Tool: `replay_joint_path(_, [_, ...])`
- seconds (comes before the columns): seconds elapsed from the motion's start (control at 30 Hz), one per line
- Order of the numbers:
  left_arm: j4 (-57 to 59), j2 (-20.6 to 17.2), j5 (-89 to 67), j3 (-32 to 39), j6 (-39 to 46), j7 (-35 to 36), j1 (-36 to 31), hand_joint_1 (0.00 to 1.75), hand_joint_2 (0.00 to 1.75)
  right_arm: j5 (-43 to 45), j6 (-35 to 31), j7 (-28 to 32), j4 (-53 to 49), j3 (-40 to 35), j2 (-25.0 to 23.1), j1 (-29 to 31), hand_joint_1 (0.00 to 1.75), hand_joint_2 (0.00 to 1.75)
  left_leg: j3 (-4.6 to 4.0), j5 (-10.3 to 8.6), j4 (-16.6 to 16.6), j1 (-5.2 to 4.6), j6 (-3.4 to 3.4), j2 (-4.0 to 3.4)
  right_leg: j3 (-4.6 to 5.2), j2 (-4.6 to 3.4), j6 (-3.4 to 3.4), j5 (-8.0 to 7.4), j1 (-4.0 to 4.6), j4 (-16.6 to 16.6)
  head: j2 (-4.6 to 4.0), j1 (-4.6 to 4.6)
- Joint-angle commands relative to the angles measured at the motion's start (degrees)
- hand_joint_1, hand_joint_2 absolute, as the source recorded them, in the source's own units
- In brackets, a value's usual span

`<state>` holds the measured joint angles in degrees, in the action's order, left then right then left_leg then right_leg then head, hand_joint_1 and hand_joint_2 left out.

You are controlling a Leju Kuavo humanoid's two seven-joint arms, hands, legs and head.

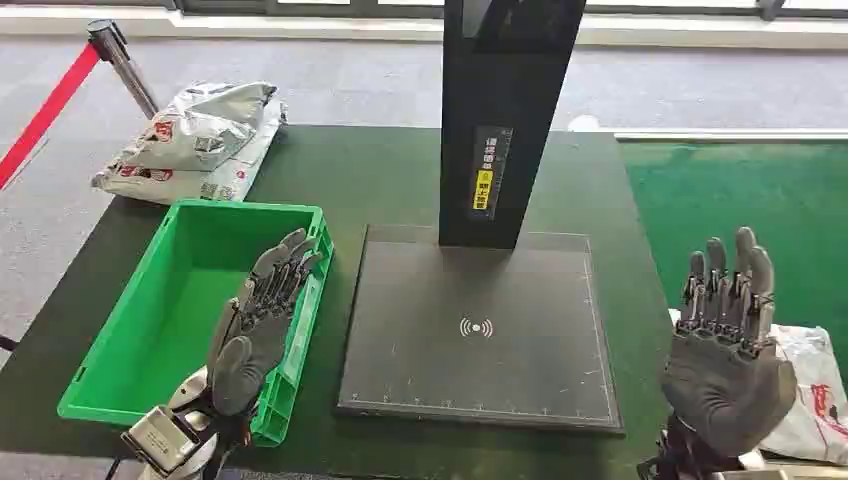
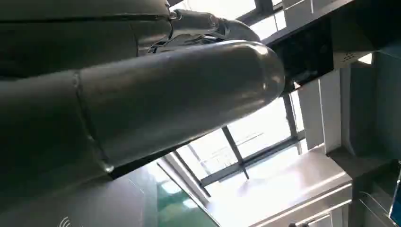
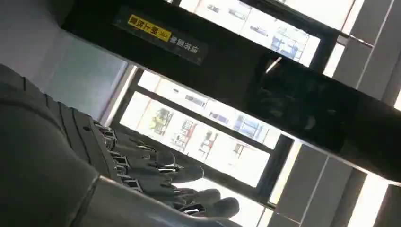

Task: Moved the parcel from conveyor to table for the left to box.

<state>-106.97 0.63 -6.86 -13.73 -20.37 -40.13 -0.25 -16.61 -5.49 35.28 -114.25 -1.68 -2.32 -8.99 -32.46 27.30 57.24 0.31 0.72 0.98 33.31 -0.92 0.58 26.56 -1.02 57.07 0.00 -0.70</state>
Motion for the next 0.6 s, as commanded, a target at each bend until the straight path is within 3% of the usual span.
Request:
replay_joint_path(0.03, [11.06,4.56,-39.26,-3.46,44.08,12.12,0.22,0.00,0.00,-17.87,2.34,-11.84,12.57,-5.12,-1.64,3.93,0.00,0.00,0.00,-0.04,-0.03,0.01,-0.01,0.01,-0.03,0.10,-0.03,-0.03,0.02,-0.04,0.00,0.00])
replay_joint_path(0.6, [10.76,4.53,-41.38,-3.89,44.76,13.34,0.29,0.00,0.00,-17.83,2.17,-11.83,12.51,-5.17,-1.57,4.20,0.00,0.00,0.02,-0.02,-0.02,0.04,0.00,0.00,-0.07,0.11,-0.03,-0.02,0.06,-0.06,0.00,0.00])
